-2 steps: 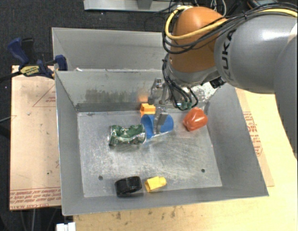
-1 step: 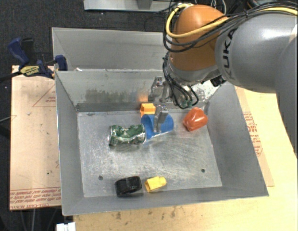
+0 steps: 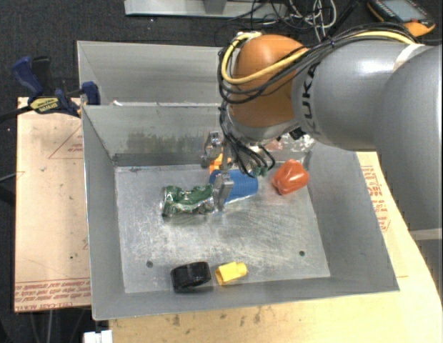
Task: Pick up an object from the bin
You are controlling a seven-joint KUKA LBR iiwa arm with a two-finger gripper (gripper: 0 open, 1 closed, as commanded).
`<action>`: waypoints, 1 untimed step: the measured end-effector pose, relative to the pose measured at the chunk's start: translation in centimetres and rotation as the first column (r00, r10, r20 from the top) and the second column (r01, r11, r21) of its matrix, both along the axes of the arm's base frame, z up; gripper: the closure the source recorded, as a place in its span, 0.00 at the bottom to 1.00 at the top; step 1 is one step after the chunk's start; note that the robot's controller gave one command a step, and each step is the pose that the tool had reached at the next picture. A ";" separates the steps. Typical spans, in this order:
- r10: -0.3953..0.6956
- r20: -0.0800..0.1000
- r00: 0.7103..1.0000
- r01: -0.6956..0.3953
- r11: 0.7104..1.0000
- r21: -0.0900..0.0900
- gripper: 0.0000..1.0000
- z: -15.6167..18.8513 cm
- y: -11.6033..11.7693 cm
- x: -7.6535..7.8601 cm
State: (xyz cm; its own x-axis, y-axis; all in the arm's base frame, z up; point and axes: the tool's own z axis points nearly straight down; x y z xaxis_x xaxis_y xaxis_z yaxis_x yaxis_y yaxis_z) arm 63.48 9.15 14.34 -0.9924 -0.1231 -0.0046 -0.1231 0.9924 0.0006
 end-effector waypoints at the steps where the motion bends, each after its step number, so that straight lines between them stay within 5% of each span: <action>1: 0.000 -0.007 1.000 0.000 1.000 0.001 0.00 -1.3 3.5 -2.4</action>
Offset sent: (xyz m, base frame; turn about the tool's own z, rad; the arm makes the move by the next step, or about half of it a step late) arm -0.0073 0.0242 -0.0154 -0.1020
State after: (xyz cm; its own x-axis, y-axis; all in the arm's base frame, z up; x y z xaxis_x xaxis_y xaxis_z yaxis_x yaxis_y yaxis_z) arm 61.12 12.66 13.07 -0.9924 -0.1227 0.0018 -0.1227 0.9924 0.0029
